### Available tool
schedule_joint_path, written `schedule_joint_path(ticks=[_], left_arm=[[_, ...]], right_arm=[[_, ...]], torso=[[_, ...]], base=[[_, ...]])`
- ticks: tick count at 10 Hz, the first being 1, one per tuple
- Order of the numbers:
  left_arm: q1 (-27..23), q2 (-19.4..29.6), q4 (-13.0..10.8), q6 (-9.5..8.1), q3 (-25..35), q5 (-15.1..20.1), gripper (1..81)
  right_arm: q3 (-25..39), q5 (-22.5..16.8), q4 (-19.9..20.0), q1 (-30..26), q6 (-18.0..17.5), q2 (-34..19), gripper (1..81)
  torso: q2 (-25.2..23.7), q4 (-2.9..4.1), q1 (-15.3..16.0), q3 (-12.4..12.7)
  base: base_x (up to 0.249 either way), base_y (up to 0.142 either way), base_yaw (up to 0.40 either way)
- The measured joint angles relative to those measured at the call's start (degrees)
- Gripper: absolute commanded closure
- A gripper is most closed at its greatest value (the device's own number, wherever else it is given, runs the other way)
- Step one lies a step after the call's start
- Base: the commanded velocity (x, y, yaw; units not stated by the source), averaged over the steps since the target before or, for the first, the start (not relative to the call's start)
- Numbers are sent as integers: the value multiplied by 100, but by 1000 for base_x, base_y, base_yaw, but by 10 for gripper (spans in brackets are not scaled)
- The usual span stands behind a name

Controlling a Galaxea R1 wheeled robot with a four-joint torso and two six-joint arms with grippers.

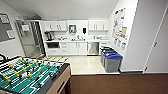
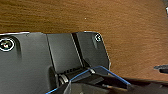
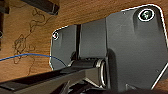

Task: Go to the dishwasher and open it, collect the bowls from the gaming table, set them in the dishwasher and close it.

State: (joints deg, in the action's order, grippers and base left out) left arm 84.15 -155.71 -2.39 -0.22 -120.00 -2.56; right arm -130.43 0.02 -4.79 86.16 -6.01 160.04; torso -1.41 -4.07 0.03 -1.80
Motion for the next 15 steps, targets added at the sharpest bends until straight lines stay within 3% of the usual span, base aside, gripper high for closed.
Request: schedule_joint_path(ticks=[3,15], left_arm=[[0,-2,0,0,0,0,10],[-2,15,0,0,68,0,10]], right_arm=[[-6,0,0,5,0,-2,10],[-135,0,0,9,0,88,10]], torso=[[0,0,-2,0],[-2,0,-3,0]], base=[[89,-61,0],[99,0,0]])
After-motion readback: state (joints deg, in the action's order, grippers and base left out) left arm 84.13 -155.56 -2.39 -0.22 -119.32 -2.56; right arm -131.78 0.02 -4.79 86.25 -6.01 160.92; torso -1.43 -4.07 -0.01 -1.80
